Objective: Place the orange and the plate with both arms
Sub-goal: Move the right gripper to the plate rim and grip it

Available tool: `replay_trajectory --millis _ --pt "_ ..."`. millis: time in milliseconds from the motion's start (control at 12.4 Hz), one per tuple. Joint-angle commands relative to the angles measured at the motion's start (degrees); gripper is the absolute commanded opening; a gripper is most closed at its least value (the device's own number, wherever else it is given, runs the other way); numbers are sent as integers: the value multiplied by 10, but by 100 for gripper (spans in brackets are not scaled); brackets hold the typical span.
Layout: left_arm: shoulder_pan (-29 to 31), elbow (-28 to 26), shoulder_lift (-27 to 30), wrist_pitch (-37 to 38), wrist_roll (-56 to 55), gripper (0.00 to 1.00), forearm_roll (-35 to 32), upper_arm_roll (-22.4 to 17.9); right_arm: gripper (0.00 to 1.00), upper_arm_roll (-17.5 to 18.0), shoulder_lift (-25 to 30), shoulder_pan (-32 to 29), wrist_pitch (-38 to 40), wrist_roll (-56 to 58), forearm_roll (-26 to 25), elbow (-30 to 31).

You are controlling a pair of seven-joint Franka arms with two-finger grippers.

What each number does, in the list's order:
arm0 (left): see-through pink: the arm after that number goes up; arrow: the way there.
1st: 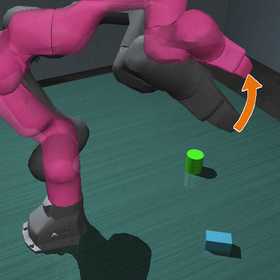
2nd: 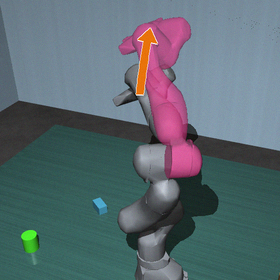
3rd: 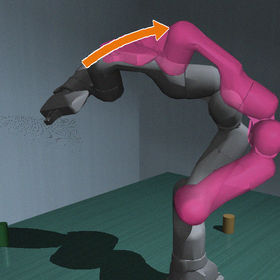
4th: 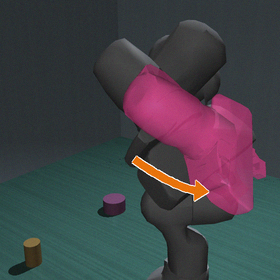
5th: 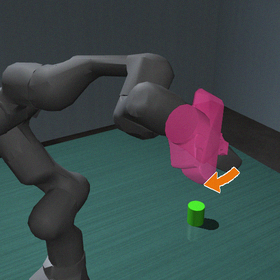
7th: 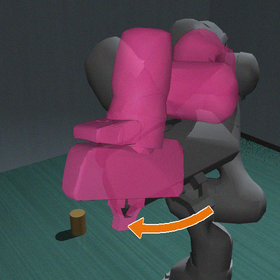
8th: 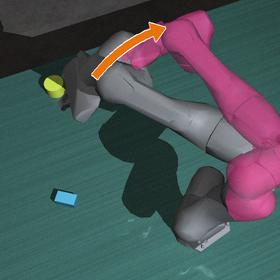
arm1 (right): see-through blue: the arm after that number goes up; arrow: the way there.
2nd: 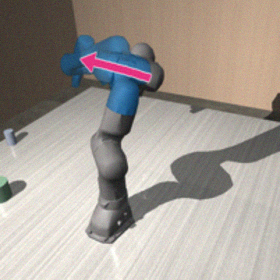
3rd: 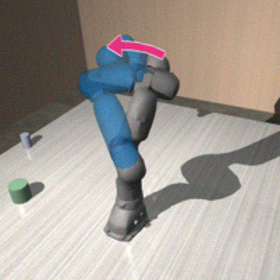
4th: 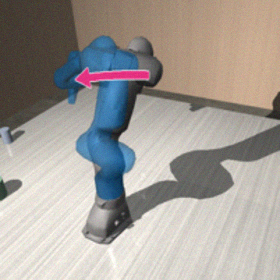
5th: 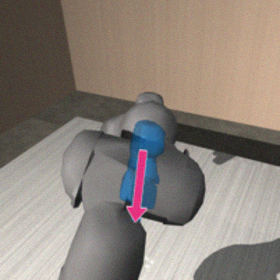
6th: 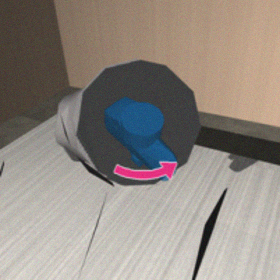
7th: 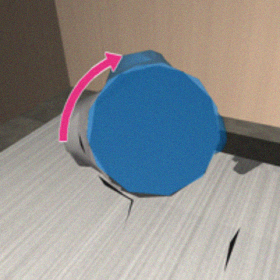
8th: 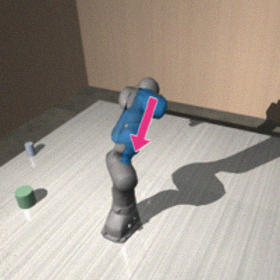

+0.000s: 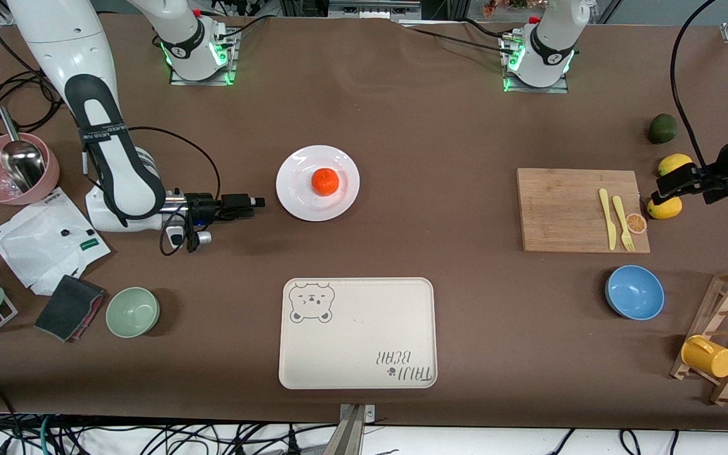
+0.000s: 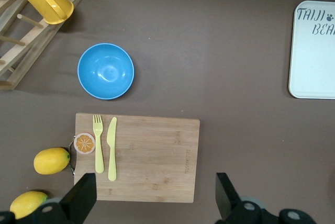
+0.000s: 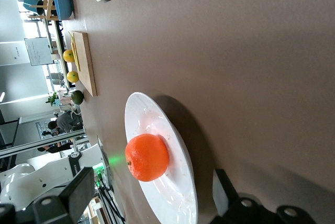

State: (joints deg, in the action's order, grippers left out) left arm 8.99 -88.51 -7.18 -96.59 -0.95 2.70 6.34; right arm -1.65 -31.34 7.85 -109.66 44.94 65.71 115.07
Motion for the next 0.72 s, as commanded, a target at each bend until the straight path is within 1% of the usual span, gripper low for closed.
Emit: replay_trajectory --millis 0,241,483,563,644 --pt "1 16 -7 4 3 100 9 2 100 3 11 -3 -18 31 26 39" --pt "2 16 -7 4 3 100 9 2 100 10 29 -3 -50 36 26 80" --pt "3 23 -13 3 5 100 9 2 100 19 30 -2 -64 40 27 96" --pt "3 25 -13 4 5 100 9 2 100 24 30 -1 -71 40 36 103" --pt "3 25 -13 4 5 100 9 2 100 31 30 -2 -73 47 62 109"
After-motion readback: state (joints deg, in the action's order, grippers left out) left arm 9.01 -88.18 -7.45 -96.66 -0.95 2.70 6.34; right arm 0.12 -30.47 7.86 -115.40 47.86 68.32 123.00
